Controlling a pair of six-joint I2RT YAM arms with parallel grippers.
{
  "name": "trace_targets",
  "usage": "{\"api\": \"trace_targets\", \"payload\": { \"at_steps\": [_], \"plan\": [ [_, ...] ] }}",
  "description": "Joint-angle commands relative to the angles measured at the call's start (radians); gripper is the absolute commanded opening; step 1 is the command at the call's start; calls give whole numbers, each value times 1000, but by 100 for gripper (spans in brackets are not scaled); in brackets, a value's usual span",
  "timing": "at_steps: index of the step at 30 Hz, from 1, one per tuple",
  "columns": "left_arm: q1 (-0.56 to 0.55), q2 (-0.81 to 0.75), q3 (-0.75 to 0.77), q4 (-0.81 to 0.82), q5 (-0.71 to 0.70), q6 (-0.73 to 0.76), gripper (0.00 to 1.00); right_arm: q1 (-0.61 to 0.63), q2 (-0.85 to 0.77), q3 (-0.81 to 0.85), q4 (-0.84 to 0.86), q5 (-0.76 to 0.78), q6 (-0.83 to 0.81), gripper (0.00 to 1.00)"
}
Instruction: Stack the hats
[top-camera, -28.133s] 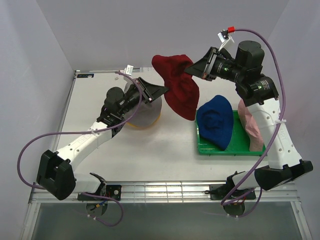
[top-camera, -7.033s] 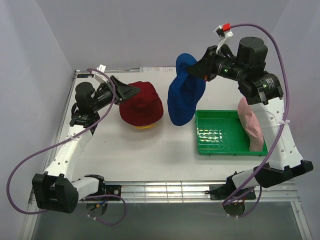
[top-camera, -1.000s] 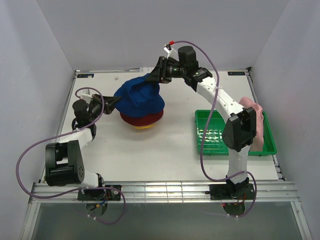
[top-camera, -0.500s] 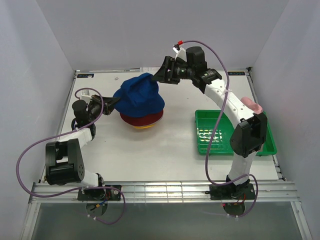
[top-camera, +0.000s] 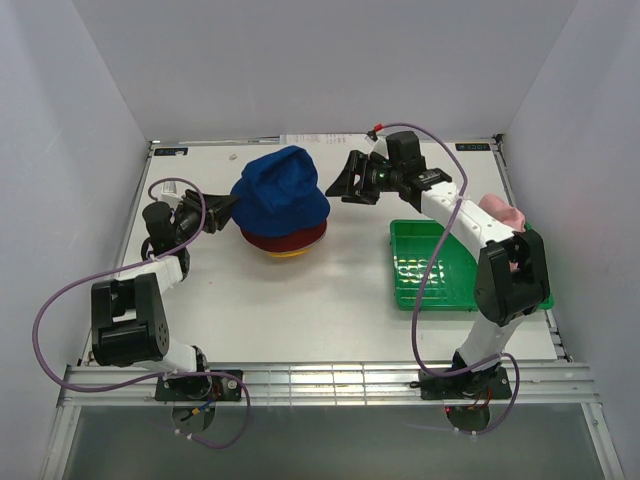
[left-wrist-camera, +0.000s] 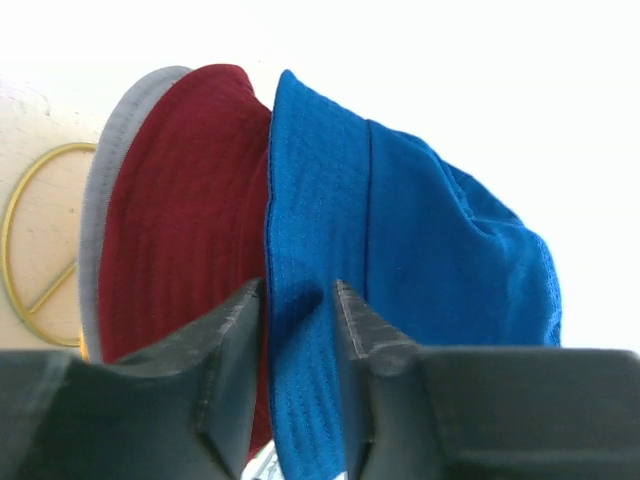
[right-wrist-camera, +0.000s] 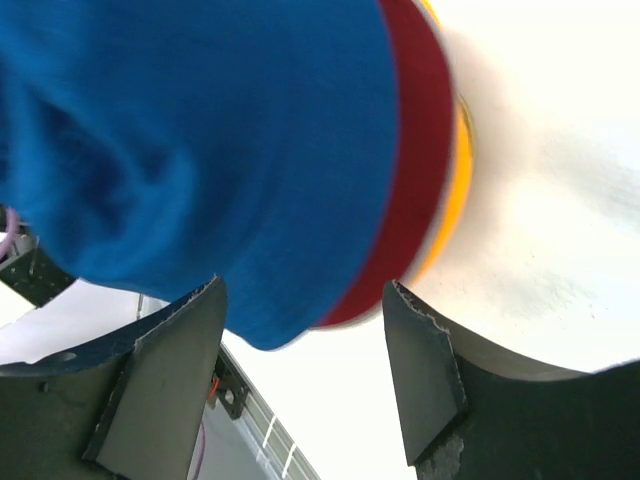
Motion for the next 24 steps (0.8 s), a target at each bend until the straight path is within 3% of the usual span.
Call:
{"api": "trace_targets", "payload": {
  "at_steps": [1, 4, 9, 24],
  "plan": [
    [6, -13, -8, 3, 10, 32, 46, -16, -51, -42, 110, -47, 44, 70],
    [8, -21, -2, 2, 7, 36, 51, -22, -60, -102, 184, -79, 81, 71],
    [8, -25, 1, 3, 2, 33, 51, -22, -63, -180, 303, -117, 172, 71],
    [20, -35, -23, 3, -8, 33, 42, -21, -1, -295, 586, -159, 429, 72]
  ]
}}
